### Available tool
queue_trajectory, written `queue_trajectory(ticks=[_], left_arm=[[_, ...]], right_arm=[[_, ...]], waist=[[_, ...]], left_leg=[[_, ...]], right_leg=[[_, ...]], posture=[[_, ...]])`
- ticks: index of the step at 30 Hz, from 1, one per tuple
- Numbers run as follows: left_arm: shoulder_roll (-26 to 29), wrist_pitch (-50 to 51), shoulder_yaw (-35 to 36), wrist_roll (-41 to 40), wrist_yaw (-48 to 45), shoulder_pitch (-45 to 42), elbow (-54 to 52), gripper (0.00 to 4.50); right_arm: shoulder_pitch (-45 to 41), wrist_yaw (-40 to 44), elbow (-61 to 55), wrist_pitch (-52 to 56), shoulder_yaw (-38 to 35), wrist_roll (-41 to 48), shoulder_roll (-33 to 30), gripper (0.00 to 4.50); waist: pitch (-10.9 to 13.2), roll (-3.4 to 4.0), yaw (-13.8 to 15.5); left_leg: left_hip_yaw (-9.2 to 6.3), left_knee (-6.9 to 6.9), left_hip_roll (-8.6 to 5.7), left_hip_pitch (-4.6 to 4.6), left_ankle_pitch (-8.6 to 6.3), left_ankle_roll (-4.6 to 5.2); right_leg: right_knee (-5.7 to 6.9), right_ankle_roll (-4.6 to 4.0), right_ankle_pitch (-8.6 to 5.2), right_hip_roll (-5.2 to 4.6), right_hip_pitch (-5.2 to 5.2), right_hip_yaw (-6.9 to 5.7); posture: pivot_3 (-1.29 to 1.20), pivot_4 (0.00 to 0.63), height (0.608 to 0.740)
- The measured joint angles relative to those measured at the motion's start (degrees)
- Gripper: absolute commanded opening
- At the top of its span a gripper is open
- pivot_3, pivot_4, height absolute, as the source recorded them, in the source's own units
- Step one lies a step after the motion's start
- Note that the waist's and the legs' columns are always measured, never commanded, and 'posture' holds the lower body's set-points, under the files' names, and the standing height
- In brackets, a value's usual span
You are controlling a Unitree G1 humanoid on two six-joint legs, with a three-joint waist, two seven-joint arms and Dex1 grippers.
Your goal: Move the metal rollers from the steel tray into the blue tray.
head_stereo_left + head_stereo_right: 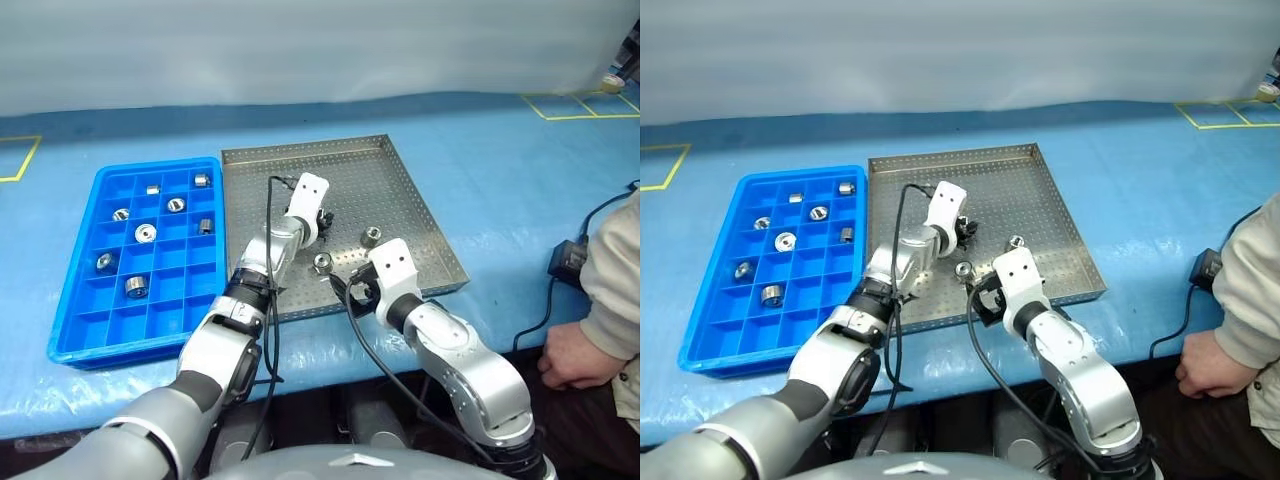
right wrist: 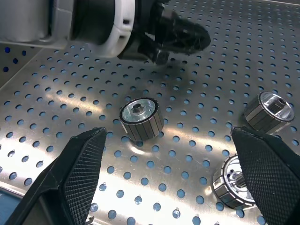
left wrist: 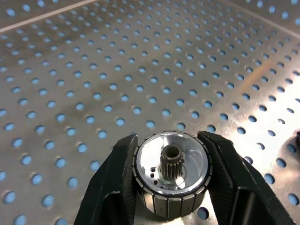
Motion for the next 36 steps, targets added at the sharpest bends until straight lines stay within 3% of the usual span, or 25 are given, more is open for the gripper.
queue_trajectory(ticks=[8, 16, 25, 36], left_arm=[[3.05, 4.11, 7.58, -0.58, 7.57, 16.26, -43.07, 1.71], [6.94, 10.96, 16.15, 6.4, 15.32, 37.8, -68.63, 1.71], [-1.36, 15.65, 16.2, 11.12, 21.28, 55.97, -78.82, 1.71], [-1.59, 14.65, 19.47, 5.54, 20.21, 54.01, -73.72, 1.71]], right_arm=[[-7.0, 5.12, 4.65, -1.13, 3.97, 1.11, 0.35, 4.5], [-15.74, 11.7, 12.86, -5.44, 10.13, 2.03, 2.84, 4.5], [-18.94, 18.3, 17.54, -9.11, 16.08, 2.2, 3.89, 4.5], [-17.73, 19.33, 17.6, -9.47, 16.84, 2.05, 4.07, 4.5]], waist=[[0.0, 0.02, 3.11], [0.0, -0.01, 7.45], [0.0, -0.02, 11.89], [0.0, -0.01, 13.8]], left_leg=[[-0.04, 0.0, 0.0, 0.08, 0.03, -0.06], [-0.14, 0.0, -0.05, 0.13, 0.04, -0.07], [-0.35, 0.03, -0.01, 0.12, 0.09, -0.15], [-0.55, 0.02, 0.03, -0.13, 0.11, -0.19]], right_leg=[[0.01, -0.04, -0.01, -0.01, 0.09, -0.04], [-0.02, -0.08, -0.04, -0.07, 0.21, -0.16], [0.0, -0.23, -0.46, -0.14, 0.23, -0.44], [-0.03, -0.35, -0.52, -0.1, 0.11, -0.72]], posture=[[0.18, 0.15, 0.74], [0.34, 0.15, 0.74], [0.42, 0.15, 0.74], [0.35, 0.15, 0.74]])
